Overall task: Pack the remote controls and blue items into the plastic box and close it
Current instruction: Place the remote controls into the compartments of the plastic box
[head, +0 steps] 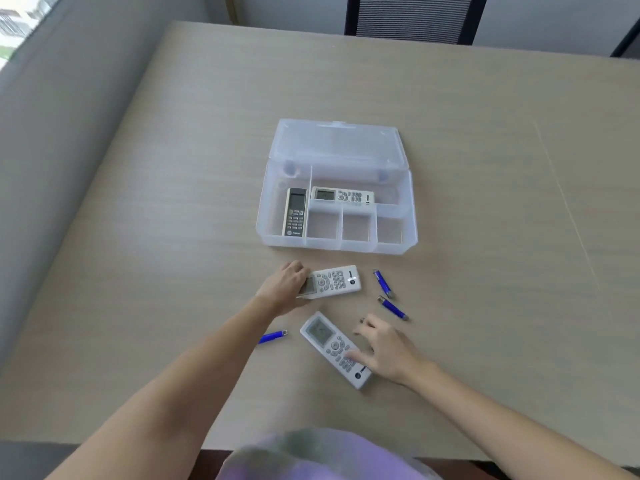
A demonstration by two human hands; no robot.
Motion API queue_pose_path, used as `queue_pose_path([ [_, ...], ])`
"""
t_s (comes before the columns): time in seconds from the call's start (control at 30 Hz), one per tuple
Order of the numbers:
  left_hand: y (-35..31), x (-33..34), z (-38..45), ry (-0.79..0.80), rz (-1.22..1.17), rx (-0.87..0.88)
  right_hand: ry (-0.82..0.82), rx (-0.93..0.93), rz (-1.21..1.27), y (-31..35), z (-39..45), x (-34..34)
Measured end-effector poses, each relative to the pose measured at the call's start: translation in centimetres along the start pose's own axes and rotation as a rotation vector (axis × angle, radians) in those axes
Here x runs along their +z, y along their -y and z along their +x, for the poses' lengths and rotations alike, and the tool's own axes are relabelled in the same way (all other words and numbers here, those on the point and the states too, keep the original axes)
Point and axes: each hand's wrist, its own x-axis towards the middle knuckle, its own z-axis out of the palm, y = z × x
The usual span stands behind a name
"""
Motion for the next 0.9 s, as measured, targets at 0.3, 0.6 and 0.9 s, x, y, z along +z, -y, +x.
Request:
queue_pose_path([
  [0.3, 0.2, -6.1, -3.2, 0.113, -0.12, -0.01, -0.044, 0.112, -0.285, 2.2, 0.3, 4.5],
  [0.6, -0.2, -15.6, 4.3, -0.15, -0.189, -0.001, 0.011, 0.333, 0.779, -1.0, -0.5, -6.5],
  [0.9, 0.2, -15.4, 15.5, -0.023, -0.087, 0.005, -0.098, 0.291, 1.23, -7.8, 3.2, -17.7],
])
